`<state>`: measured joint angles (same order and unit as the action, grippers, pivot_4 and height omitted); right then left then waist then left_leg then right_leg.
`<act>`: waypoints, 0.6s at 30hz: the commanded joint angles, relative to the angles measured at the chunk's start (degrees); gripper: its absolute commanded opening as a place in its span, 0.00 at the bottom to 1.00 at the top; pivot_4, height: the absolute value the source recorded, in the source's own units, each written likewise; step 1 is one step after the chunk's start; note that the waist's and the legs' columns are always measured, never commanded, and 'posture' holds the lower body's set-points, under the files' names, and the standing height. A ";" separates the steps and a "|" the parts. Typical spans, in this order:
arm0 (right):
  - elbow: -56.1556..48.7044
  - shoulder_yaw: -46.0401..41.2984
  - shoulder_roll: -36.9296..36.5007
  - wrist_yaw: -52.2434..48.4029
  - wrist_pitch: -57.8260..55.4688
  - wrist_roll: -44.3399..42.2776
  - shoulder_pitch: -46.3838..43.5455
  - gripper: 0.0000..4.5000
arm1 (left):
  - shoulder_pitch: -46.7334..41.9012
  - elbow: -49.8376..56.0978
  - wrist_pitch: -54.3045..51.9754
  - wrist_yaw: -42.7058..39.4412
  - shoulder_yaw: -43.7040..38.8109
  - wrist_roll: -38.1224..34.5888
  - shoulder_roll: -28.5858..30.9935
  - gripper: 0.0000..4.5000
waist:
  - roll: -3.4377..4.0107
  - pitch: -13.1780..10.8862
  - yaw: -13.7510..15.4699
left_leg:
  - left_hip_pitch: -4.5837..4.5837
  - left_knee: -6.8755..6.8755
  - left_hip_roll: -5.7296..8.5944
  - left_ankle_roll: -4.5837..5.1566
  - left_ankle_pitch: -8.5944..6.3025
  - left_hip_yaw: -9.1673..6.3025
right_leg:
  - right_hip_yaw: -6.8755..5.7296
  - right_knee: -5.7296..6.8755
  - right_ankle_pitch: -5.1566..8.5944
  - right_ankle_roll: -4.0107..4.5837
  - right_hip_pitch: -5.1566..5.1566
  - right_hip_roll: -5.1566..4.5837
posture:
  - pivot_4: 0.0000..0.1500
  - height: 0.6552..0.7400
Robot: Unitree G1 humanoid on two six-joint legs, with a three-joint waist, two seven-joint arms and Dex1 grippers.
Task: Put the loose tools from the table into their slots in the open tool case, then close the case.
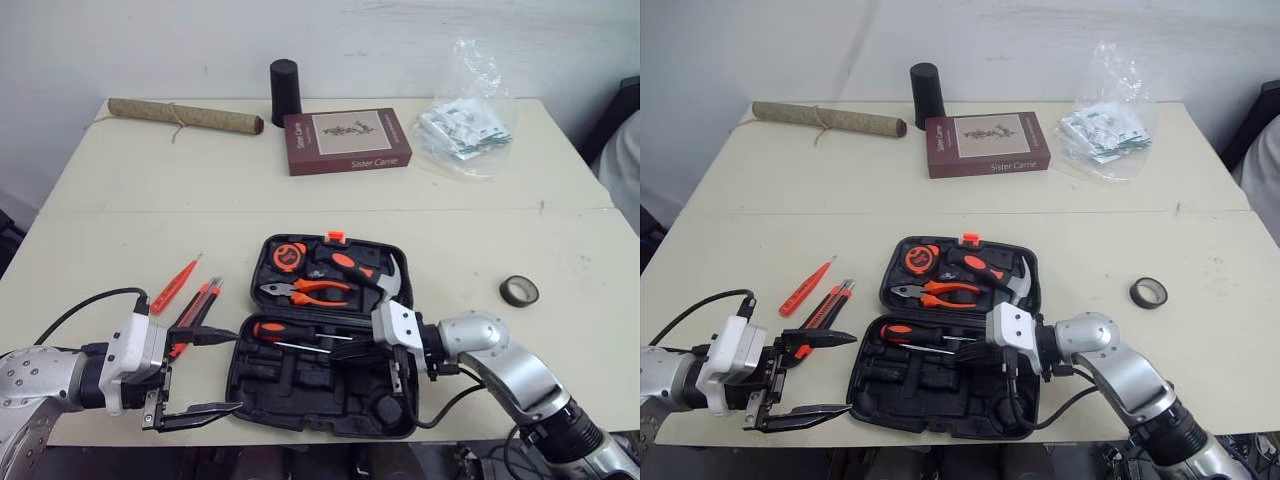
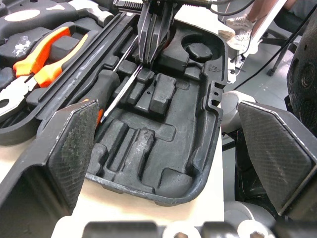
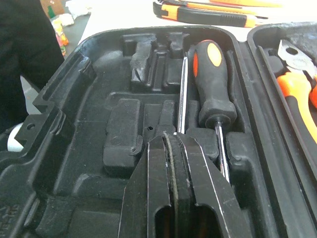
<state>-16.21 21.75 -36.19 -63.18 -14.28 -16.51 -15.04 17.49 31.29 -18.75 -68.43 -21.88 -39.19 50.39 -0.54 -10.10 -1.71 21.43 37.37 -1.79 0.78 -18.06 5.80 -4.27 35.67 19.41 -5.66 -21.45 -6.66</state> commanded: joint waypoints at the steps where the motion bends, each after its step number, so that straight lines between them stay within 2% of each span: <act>1: 4.18 3.23 -1.80 -0.39 0.72 6.04 1.06 0.00 | -0.37 0.97 -0.03 -0.09 -0.89 -0.40 0.56 1.00 | -0.03 0.02 0.04 | -0.01 -0.01 0.00 -0.01 0.00 0.00 | 0.00 0.00 0.00 0.00 0.01 0.00 | 1.00 1.00; 5: 6.45 6.52 -2.86 -0.02 0.96 11.17 0.54 0.00 | -0.56 0.85 -0.09 0.08 -0.97 -0.28 0.48 1.00 | -0.22 0.18 -0.01 | -0.20 -0.05 -0.01 -0.03 0.00 0.00 | 0.02 -0.01 0.01 0.01 0.16 -0.01 | 1.00 1.00; 8: 6.12 6.17 -1.71 1.13 -0.59 10.06 0.44 0.00 | -0.76 0.71 -0.05 0.14 -0.88 -0.17 0.46 1.00 | -0.39 0.54 0.01 | -0.37 -0.08 -0.04 -0.12 -0.06 -0.04 | 0.00 -0.02 0.03 0.06 0.30 -0.02 | 1.00 1.00; 12: 1.95 -1.14 1.64 0.76 -1.78 -1.18 1.43 0.00 | -0.72 0.34 0.53 0.46 -1.14 0.31 0.02 1.00 | -0.64 0.73 -0.04 | -0.43 -0.11 -0.11 -0.24 -0.11 -0.22 | -0.09 -0.02 0.10 0.20 0.39 -0.02 | 1.00 1.00; 16: -3.79 -12.95 -1.33 -1.24 -3.33 -11.41 2.94 0.00 | 0.19 -2.04 1.63 1.33 -3.64 0.90 -1.26 1.00 | -0.16 0.42 0.09 | -0.23 -0.11 -0.11 -0.25 -0.11 -0.23 | -0.09 -0.01 0.11 0.22 0.23 -0.04 | 1.00 1.00; 18: -6.75 -17.44 -6.04 -2.82 -8.13 -15.63 4.60 0.15 | 1.03 -4.00 2.10 1.04 -5.61 1.27 -1.46 1.00 | 0.17 0.19 0.17 | -0.05 -0.07 -0.06 -0.19 -0.12 -0.20 | -0.09 -0.02 0.10 0.20 0.09 -0.06 | 1.00 1.00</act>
<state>-18.58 9.50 -39.64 -64.51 -19.23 -27.17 -11.33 17.68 28.60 -17.69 -67.33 -24.45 -38.05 49.22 -0.37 -9.91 -1.53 21.43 37.32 -1.83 0.64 -18.19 5.62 -4.37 35.66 19.51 -5.48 -21.40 -6.73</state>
